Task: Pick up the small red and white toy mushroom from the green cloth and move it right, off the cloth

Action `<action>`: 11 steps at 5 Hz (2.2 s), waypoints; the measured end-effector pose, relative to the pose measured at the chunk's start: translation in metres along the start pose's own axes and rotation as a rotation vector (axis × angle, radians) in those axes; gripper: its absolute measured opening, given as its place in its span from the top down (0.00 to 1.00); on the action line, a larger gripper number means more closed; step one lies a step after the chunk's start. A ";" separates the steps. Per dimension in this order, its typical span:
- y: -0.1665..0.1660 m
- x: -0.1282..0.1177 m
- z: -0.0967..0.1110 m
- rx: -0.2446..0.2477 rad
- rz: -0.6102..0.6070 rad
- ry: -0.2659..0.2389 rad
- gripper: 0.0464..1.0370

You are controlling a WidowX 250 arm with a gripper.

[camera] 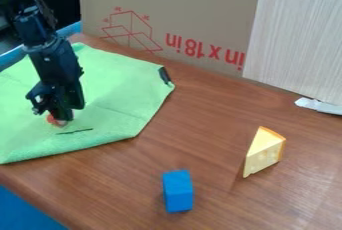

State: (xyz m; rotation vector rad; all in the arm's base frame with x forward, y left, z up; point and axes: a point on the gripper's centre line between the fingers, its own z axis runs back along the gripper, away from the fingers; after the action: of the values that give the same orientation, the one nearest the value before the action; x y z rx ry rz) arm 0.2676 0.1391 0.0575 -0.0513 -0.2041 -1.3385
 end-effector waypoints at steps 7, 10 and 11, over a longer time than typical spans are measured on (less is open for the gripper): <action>0.050 0.125 0.013 -0.048 0.065 -0.099 0.78; 0.088 0.202 -0.042 -0.003 0.090 -0.068 0.74; 0.093 0.201 -0.043 0.040 0.087 -0.079 0.46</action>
State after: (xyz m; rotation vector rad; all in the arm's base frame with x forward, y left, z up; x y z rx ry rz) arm 0.4064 -0.0391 0.0586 -0.0788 -0.2923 -1.2466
